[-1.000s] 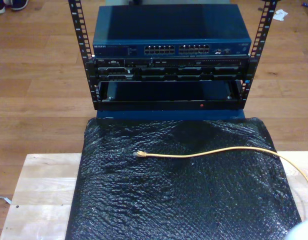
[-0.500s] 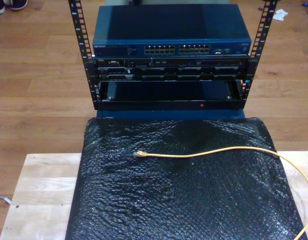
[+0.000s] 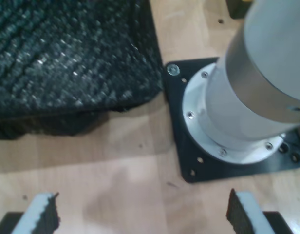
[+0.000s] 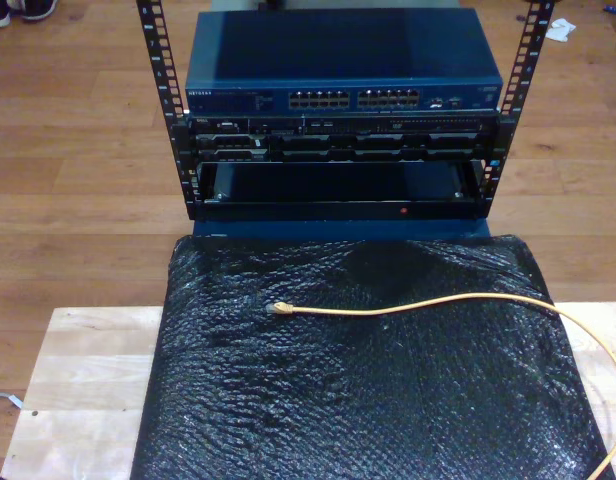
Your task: Grab the cable and plug it in
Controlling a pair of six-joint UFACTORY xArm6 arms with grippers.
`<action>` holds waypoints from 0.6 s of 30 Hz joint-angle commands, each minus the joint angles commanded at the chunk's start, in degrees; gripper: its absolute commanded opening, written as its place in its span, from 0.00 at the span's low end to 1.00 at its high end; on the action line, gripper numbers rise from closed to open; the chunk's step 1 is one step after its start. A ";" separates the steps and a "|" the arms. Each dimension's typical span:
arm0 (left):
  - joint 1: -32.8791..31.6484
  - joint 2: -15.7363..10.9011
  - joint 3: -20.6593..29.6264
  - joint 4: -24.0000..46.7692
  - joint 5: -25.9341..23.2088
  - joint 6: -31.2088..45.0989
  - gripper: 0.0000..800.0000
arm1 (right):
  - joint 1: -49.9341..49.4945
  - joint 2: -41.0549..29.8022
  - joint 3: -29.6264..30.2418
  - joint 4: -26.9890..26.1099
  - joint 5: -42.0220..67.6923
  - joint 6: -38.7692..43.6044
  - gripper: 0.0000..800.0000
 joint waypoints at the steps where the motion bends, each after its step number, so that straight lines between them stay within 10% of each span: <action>1: -0.70 0.00 0.00 -0.44 0.00 -0.70 1.00 | 0.53 0.09 -0.53 0.62 0.18 0.70 1.00; 18: -5.71 0.09 0.53 -7.21 -0.18 -6.86 1.00 | 10.46 0.79 -5.10 6.33 2.73 10.02 0.99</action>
